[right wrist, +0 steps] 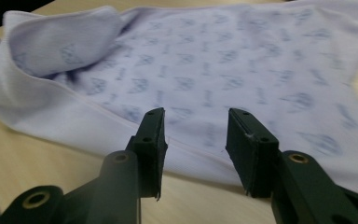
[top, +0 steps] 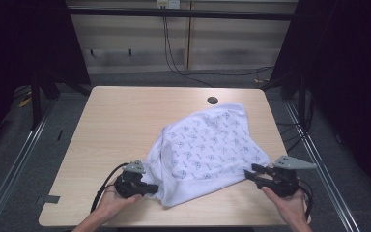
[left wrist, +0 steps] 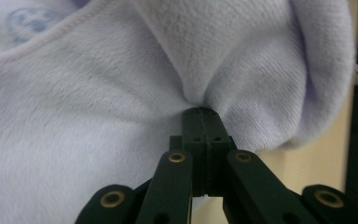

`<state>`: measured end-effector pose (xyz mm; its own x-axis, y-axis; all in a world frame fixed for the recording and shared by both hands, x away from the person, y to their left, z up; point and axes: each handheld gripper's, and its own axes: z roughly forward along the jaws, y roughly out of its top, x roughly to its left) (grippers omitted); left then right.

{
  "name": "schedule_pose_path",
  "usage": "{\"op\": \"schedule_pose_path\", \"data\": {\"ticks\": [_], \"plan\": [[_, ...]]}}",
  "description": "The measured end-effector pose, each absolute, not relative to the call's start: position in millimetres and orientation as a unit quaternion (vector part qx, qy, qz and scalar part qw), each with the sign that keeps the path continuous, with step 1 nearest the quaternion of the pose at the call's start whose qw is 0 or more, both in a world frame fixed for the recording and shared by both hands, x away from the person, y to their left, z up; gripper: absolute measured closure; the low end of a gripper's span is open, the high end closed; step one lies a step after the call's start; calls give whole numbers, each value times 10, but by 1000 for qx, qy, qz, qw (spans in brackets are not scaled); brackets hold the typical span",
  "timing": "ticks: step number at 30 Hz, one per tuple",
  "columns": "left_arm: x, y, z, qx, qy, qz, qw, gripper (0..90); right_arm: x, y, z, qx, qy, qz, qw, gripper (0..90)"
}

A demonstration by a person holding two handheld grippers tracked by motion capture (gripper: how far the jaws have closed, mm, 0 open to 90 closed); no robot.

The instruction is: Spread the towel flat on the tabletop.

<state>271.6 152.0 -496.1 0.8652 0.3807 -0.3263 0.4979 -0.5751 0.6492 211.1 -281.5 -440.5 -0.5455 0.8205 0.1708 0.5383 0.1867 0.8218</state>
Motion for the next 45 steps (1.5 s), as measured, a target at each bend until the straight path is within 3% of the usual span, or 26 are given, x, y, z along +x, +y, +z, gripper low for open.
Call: {"op": "schedule_pose_path", "data": {"ticks": [5,11,18,19,20,22,25,27,31,37,41,45], "plan": [[2646,1507,-4897,875,241,-82,412,837,2261,-2272,-4416,390,787,467,106,571],[2754,1704,-4699,840,242,-65,482,725,2493,-1555,-4346,322,803,497,60,560],[2831,1836,-4821,854,283,-17,437,566,2585,-1108,-4491,299,824,481,14,539],[2854,1836,-4865,859,281,-19,427,559,2588,-1095,-4540,300,828,474,8,575],[2872,1814,-4905,864,277,-25,421,559,2582,-1091,-4582,295,834,466,6,693],[2892,1748,-4955,885,253,-11,391,657,2552,-1129,-4612,288,844,453,20,860],[2900,1720,-4954,889,251,1,383,768,2515,-1350,-4527,305,836,453,47,886],[2876,1722,-4948,891,251,10,378,791,2468,-1581,-4469,323,828,454,64,887],[2821,1711,-4936,890,262,13,372,791,2290,-2104,-4473,368,814,440,93,887],[2622,1616,-4916,893,246,-41,374,739,1951,-2583,-4758,418,817,389,77,877],[2508,1600,-4858,893,229,-42,384,666,1862,-2687,-4794,427,819,375,83,777],[2625,1757,-4793,868,258,-39,423,638,2046,-2720,-4687,424,801,409,105,705]]}}
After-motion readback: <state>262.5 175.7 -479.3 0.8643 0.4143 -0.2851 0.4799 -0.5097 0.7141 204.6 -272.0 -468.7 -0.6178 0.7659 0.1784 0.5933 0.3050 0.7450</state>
